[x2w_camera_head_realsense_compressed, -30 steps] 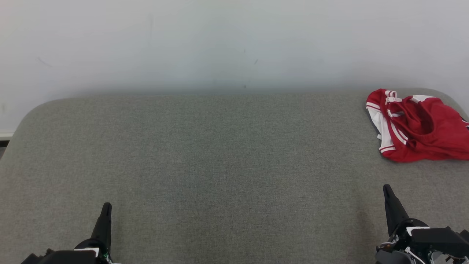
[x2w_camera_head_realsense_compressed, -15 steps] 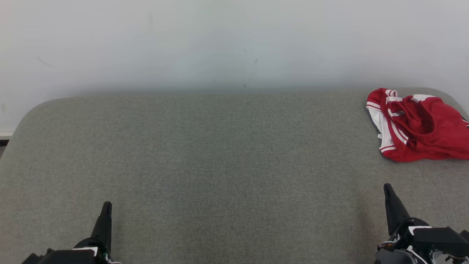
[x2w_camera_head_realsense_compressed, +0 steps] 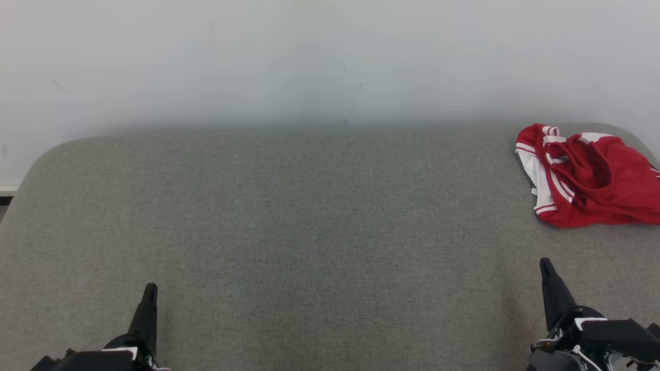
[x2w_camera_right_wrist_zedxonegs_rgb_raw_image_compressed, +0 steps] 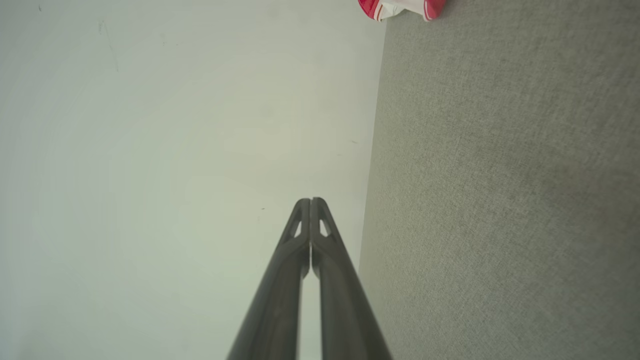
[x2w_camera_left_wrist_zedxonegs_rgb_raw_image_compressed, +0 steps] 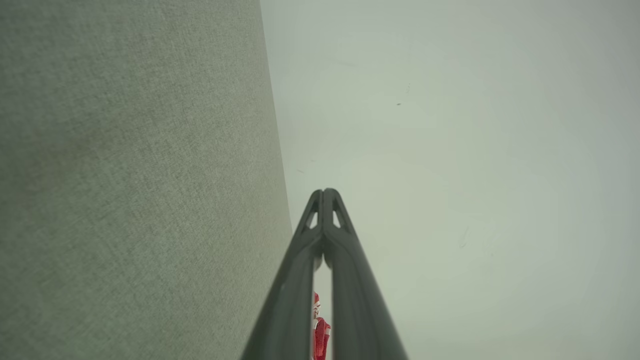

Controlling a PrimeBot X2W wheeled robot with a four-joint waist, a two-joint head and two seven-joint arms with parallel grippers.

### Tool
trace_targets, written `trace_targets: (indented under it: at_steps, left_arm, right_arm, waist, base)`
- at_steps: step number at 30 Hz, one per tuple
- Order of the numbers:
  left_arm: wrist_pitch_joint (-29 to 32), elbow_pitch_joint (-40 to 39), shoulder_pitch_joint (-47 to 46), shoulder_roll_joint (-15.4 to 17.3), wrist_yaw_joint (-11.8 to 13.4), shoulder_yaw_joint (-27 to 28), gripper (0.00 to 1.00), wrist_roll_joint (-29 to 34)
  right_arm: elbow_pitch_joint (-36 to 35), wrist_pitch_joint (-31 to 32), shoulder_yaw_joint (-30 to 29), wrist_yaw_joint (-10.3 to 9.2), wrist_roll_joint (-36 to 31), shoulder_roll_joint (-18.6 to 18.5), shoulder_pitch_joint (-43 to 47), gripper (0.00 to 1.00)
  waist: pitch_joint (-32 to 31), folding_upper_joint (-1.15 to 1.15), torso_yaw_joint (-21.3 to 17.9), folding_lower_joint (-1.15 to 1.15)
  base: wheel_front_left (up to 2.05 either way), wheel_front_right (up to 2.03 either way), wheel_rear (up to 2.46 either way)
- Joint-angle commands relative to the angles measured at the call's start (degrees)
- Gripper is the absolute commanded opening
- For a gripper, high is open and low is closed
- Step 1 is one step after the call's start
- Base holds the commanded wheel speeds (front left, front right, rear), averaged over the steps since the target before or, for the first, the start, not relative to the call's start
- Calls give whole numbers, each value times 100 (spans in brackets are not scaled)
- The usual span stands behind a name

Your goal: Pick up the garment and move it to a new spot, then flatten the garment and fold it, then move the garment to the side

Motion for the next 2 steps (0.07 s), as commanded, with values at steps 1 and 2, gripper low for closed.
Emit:
trace_targets:
  at_steps: [1,2]
  left_arm:
    - [1,4,-58,-10,-16,15,0,-30]
    - [1,4,-58,-10,-16,15,0,-30]
  right_arm:
    - [5,15,-13,-12,-17,8,-43,0]
    - [5,15,-13,-12,-17,8,-43,0]
  waist:
    - [0,0,0,0]
    - [0,0,0,0]
  base:
    - [0,0,0]
    - [0,0,0]
